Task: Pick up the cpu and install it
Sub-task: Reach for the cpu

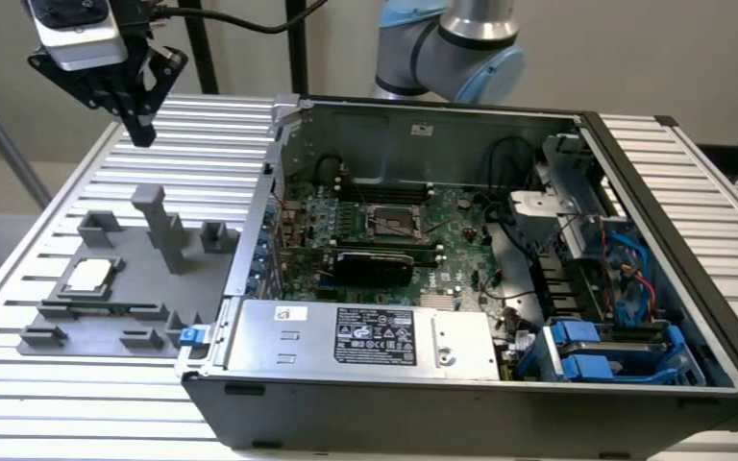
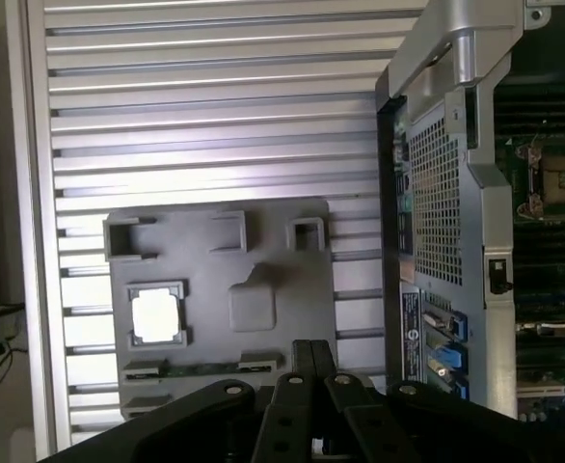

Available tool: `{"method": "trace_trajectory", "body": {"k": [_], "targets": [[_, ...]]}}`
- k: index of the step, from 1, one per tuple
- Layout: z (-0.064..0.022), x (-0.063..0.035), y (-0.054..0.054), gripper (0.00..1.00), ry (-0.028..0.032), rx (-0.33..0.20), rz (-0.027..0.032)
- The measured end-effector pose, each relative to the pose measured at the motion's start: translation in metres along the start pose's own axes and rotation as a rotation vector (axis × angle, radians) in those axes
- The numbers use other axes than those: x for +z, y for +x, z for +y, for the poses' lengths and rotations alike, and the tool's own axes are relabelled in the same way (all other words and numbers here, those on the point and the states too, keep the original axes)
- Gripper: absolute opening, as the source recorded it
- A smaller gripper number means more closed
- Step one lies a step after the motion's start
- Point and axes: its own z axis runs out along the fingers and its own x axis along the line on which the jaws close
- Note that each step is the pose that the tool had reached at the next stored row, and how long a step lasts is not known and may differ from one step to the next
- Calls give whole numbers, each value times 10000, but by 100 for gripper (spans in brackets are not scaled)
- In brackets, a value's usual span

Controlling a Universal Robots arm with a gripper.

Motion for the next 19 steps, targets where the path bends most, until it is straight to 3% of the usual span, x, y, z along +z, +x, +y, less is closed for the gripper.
{"method": "trace_trajectory", "body": {"k": [19], "targets": [[-121, 44, 859, 11, 23, -1, -5]]}}
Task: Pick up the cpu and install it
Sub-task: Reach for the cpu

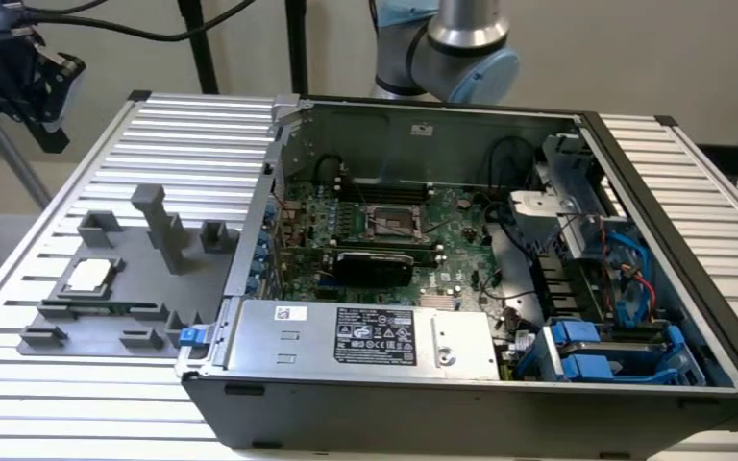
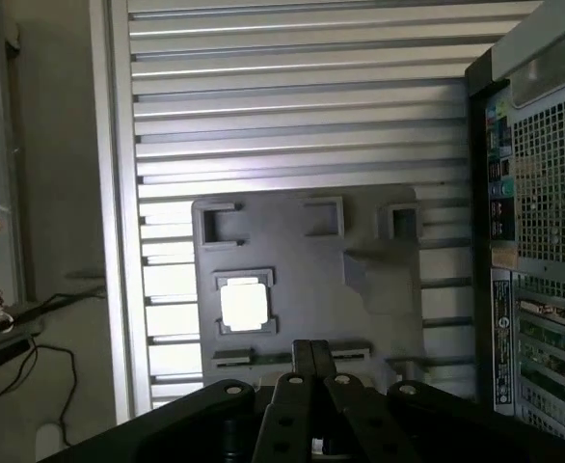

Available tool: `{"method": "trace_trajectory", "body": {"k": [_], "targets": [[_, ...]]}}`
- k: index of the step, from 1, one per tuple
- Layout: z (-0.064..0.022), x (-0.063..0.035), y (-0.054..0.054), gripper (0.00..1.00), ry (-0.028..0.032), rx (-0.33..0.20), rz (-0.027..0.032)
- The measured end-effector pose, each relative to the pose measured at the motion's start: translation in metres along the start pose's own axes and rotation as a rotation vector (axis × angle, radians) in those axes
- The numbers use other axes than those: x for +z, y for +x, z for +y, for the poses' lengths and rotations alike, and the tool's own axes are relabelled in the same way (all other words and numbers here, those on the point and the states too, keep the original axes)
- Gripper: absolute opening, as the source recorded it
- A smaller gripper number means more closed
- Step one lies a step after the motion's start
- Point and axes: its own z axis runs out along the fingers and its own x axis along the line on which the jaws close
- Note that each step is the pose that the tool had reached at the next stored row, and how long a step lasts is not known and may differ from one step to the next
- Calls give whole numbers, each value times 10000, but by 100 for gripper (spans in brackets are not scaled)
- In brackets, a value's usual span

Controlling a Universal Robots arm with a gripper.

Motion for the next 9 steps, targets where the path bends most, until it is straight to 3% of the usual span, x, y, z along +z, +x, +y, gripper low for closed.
{"method": "trace_trajectory", "body": {"k": [7, 9], "targets": [[-25, 38, 317, 11, 30, 0, 0], [-27, 40, 337, 11, 30, 2, 0]]}}
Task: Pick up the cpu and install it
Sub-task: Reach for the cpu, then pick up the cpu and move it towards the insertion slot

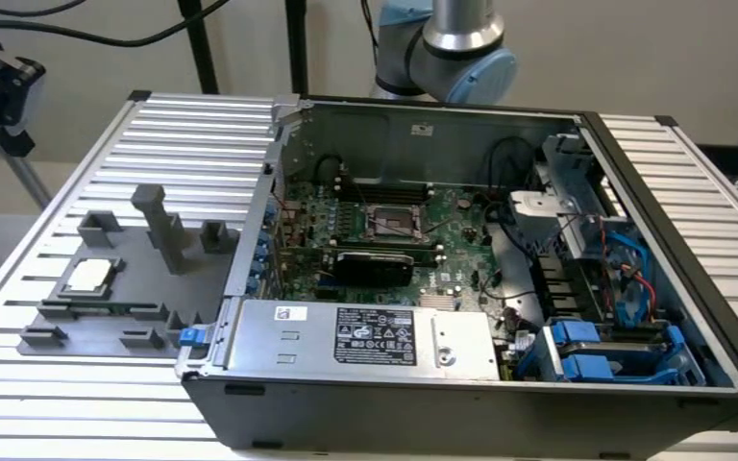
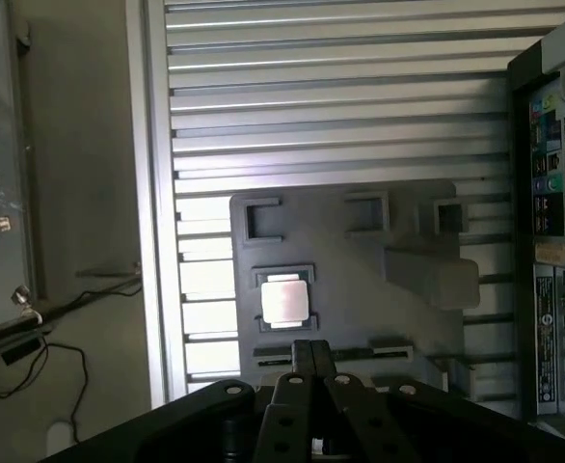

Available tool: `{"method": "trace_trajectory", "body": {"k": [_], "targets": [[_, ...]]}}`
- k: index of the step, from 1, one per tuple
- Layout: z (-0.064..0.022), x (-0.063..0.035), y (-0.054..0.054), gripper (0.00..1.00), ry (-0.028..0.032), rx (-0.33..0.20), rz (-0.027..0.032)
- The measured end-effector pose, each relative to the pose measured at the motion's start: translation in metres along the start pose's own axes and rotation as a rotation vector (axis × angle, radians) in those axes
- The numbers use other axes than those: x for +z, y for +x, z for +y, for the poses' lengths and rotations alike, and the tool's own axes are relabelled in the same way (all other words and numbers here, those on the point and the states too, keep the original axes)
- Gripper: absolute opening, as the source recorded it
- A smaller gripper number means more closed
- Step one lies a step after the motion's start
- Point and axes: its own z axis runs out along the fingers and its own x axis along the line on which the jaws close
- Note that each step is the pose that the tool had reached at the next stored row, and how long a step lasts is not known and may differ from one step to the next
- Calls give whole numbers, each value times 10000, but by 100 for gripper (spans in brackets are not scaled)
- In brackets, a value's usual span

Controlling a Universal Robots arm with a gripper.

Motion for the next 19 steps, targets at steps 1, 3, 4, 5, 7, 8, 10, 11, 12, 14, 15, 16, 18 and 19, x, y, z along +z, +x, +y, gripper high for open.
{"method": "trace_trajectory", "body": {"k": [1, 3, 4, 5, 7, 8, 10, 11, 12, 14, 15, 16, 18, 19], "targets": [[0, -1, 0, 11, 0, 0, 1], [0, 0, 0, 11, 0, 0, 0], [0, 0, 0, 11, 0, -1, 0], [0, -1, 1, 11, 0, 0, 1], [0, 0, 1, 11, 0, 0, 0], [1, 0, 1, 11, 0, 0, 0], [0, 0, 1, 11, 0, 1, 0], [1, -1, 1, 11, 0, 1, 1], [0, 0, 1, 11, 0, 0, 0], [1, -1, 1, 11, 0, 1, 1], [0, 0, 1, 12, 0, 0, 0], [1, -1, 1, 17, 1, 1, 1], [0, -1, 1, 24, 1, 0, 1], [0, 0, 1, 30, 0, 0, -1]]}}
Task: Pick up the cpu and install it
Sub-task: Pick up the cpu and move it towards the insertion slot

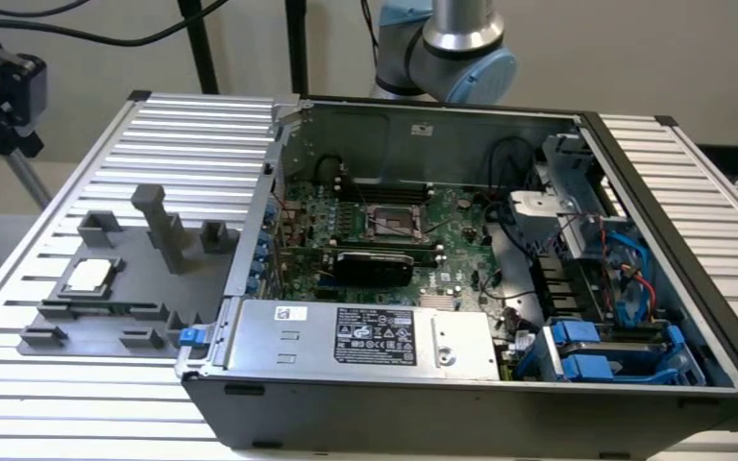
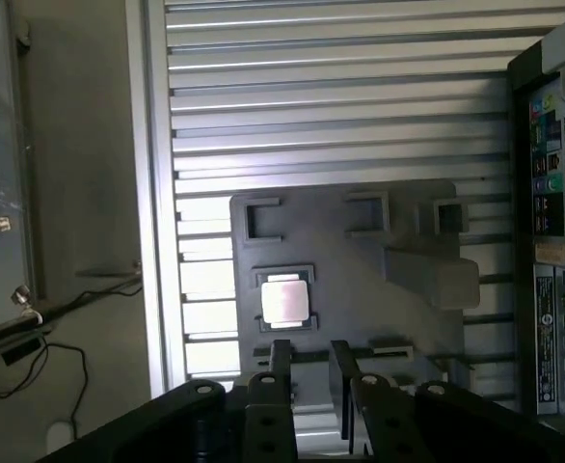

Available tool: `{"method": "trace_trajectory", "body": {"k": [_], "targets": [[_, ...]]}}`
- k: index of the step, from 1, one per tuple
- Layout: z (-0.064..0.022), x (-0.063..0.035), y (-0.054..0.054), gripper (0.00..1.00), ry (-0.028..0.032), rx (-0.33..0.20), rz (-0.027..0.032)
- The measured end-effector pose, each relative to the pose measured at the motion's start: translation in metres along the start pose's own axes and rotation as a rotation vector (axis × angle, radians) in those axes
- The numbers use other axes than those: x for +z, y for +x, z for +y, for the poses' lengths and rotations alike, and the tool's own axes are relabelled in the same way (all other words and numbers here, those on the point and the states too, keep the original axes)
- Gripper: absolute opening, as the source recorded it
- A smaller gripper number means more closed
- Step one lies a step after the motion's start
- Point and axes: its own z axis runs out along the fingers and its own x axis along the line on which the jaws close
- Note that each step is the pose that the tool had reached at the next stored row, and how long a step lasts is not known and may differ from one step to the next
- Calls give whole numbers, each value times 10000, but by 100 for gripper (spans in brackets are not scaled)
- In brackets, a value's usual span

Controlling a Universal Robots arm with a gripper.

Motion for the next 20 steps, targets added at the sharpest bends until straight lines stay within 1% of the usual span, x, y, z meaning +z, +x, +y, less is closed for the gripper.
{"method": "trace_trajectory", "body": {"k": [1, 2, 5, 6, 8, 9, 10, 11, 12, 20], "targets": [[0, -1, 0, 36, 1, 1, 2], [0, -1, 0, 36, 1, 0, 1], [0, 0, 0, 53, 1, 0, 0], [0, 0, 0, 53, 2, 0, 1], [0, -1, 0, 65, 7, -1, 2], [-1, 0, 0, 65, 9, -2, 1], [0, 1, 0, 70, 11, -1, 3], [-1, 9, 0, 70, 12, -1, 2], [-1, 25, 2, 77, 13, 0, 2], [-8, 171, 12, 77, 13, -1, 0]]}}
